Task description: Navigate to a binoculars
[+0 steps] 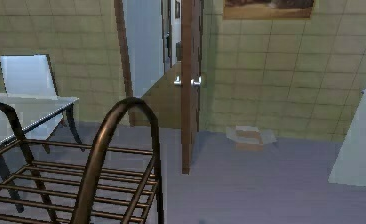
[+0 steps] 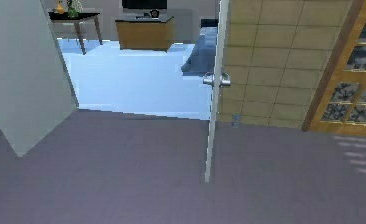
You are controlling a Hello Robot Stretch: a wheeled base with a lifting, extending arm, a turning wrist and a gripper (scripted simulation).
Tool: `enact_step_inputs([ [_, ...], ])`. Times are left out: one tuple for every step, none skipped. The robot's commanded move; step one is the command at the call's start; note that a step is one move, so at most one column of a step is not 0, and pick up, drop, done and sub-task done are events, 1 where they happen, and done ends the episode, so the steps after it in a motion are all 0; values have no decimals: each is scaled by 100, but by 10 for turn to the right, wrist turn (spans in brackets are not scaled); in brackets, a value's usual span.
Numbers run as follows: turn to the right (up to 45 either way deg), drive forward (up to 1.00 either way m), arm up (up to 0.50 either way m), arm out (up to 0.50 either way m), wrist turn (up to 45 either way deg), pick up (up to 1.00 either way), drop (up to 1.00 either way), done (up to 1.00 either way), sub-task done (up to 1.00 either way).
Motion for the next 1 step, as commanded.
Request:
enact_step_inputs([
  [450, 0, 0, 0, 0, 0, 0, 0, 0],
])
